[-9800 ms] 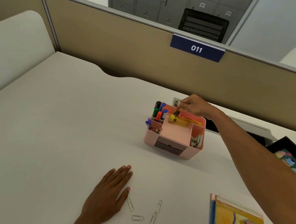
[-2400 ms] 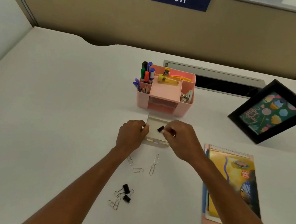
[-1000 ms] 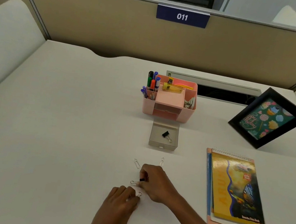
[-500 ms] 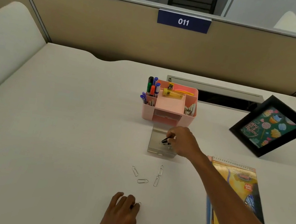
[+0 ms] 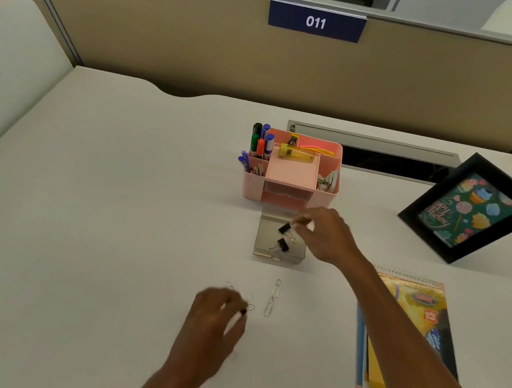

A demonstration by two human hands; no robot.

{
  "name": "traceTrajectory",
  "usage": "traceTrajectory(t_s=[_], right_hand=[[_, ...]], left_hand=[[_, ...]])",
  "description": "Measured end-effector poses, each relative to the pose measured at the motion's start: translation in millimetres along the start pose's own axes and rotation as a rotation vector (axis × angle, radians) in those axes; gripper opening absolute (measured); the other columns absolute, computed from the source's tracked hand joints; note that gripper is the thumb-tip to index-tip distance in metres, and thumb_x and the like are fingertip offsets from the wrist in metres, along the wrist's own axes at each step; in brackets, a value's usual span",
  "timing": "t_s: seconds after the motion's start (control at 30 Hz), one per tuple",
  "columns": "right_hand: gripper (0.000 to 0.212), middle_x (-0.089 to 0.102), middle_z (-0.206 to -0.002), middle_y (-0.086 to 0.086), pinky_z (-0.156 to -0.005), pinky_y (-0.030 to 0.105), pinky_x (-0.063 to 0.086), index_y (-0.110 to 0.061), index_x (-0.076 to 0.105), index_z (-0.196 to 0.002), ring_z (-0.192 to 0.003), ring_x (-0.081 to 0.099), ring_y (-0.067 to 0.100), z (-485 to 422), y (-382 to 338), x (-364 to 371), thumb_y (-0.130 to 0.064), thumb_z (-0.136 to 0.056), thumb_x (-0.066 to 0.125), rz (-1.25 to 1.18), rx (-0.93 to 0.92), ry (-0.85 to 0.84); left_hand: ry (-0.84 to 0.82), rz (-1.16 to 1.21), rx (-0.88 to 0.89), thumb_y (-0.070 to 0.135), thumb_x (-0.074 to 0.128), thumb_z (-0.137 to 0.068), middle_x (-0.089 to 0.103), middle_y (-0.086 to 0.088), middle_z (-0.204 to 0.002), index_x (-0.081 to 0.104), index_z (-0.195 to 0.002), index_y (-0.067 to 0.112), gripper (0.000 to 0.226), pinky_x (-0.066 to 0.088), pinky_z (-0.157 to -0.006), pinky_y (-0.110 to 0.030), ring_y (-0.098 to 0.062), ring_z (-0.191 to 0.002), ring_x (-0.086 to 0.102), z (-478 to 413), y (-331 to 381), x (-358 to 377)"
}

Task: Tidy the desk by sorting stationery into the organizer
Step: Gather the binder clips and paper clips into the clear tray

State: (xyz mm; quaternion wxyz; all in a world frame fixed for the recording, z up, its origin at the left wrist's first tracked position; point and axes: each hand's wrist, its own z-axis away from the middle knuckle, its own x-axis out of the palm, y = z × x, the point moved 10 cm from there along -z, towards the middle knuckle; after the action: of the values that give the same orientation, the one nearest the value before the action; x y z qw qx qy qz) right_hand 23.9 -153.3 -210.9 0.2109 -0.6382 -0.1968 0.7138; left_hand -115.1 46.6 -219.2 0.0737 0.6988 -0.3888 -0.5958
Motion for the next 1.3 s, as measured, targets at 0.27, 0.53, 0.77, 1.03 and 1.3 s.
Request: traceTrajectory(t_s=[0.27,0.53,0.77,1.03,1.3], right_hand=[[0.008,0.067,-0.084,-0.01,-0.074,0.037,0.054,-0.02,0.071,-0.091,-0.063,0.055,0.008,42.9,48.5,-11.4,-0.017,-0.088,0.064,-0.184,0.139,0.214],[0.013,0.064,-0.095,-0.009,-0.072,0.033,0.052,-0.017,0.068,-0.102,-0.065,0.059,0.01,61.7,54.5,5.6,-0.016,-0.09,0.063,-0.208,0.16,0.172],[0.041,0.06,-0.101,-0.008,-0.07,0.037,0.053,-0.027,0.057,-0.119,-0.077,0.06,0.015,53.0,68.8,20.2,-0.035,-0.082,0.073,-0.189,0.166,0.058],[0.044,0.058,-0.118,-0.006,-0.073,0.022,0.047,-0.025,0.054,-0.128,-0.09,0.062,0.012,63.2,35.8,46.2,-0.033,-0.087,0.067,0.015,-0.015,0.119],[0.012,0.067,-0.085,0.007,-0.063,0.016,0.045,-0.007,0.069,-0.089,-0.067,0.067,0.019,65.2,28.8,44.7,-0.004,-0.079,0.074,0.1,-0.164,0.309]], left_hand=[[-0.104,-0.022,-0.047,0.022,0.062,-0.089,0.065,0.001,-0.109,0.067,-0.106,0.016,0.018,0.036,-0.09,-0.026,-0.018,-0.099,0.055,-136.0,-9.3,22.1],[-0.383,-0.237,0.088,0.029,0.06,-0.091,0.067,-0.001,-0.115,0.067,-0.114,0.018,0.027,0.036,-0.09,-0.031,-0.019,-0.1,0.053,-157.1,-6.8,77.8],[-0.367,-0.246,0.155,0.03,0.06,-0.09,0.067,0.001,-0.111,0.069,-0.106,0.017,0.024,0.034,-0.085,-0.028,-0.017,-0.098,0.052,-154.6,-5.6,75.0],[0.054,0.003,-0.084,0.017,0.066,-0.086,0.065,-0.002,-0.102,0.068,-0.101,0.012,0.016,0.045,-0.081,-0.029,-0.019,-0.092,0.057,-154.6,-44.8,5.3],[0.308,0.251,-0.394,0.014,0.063,-0.088,0.058,-0.006,-0.122,0.056,-0.124,0.012,0.037,0.053,-0.077,-0.031,-0.017,-0.098,0.061,-177.3,-106.5,-37.8]])
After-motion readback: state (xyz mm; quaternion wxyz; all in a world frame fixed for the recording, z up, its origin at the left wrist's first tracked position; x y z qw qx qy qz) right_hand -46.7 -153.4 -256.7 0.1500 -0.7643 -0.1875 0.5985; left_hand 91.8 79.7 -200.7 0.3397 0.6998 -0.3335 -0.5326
